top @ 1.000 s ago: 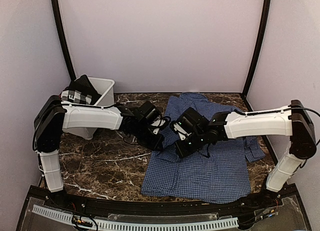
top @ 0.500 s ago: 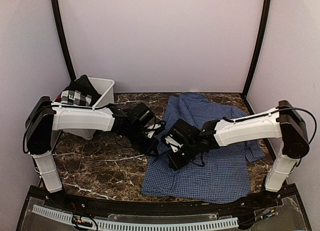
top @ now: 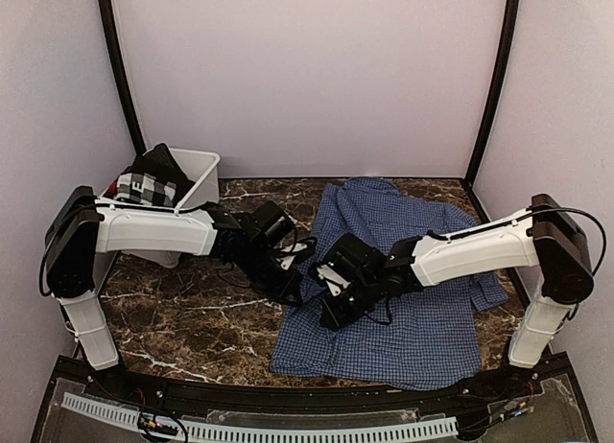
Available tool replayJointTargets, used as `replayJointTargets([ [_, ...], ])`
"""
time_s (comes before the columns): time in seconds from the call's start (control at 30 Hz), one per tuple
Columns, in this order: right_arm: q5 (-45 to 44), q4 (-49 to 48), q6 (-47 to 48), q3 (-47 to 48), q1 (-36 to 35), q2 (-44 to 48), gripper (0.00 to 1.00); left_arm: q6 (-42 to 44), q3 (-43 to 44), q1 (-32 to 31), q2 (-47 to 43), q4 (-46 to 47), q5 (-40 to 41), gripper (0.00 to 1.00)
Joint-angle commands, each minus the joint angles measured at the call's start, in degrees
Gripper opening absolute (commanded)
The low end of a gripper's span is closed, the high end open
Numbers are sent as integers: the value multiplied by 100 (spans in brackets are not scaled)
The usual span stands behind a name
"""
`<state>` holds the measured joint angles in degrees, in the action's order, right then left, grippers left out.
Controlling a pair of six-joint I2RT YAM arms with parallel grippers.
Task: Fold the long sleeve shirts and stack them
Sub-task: Adjust the sleeve at the center of the board.
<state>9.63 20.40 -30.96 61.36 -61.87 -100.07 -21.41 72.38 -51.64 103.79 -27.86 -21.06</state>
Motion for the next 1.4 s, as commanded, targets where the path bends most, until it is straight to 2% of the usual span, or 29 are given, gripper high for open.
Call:
replayJointTargets([
  [0.0, 123, -156, -60, -124, -61, 43, 1, 12, -172, -65, -250, 60, -193, 0],
  [0.07, 100, -118, -27, -132, -62, 68, 5, 29, -194, -64, -193, 87, -249, 0],
  [0.13, 60, -73, 56, -90, -57, 155, 14, 43, -197, -66, -155, 127, -365, 1],
  [0.27, -48, -33, 177, -7, -31, 440, 36, 67, -190, -70, -155, 252, -607, 12],
  [0.33, -68, -24, 222, 1, 40, 586, 41, 93, -196, -71, -157, 307, -780, 18],
  [0.43, -139, -10, 239, -25, 204, 817, 41, 101, -206, -71, -165, 354, -872, 21],
  [0.67, -409, -93, 179, -148, 552, 1135, 39, 77, -204, -65, -108, 498, -976, 20],
  [0.93, -927, -448, -78, -159, 979, 1318, 39, 58, -582, -65, 491, 1011, -1383, 20],
  [1.13, -1139, -713, -157, -200, 1169, 1425, 39, 49, -575, -66, 641, 1043, -1336, 33],
  [1.37, -1806, -885, -220, -278, 1318, 1775, 40, -30, -346, -29, 221, 782, -1128, 50],
])
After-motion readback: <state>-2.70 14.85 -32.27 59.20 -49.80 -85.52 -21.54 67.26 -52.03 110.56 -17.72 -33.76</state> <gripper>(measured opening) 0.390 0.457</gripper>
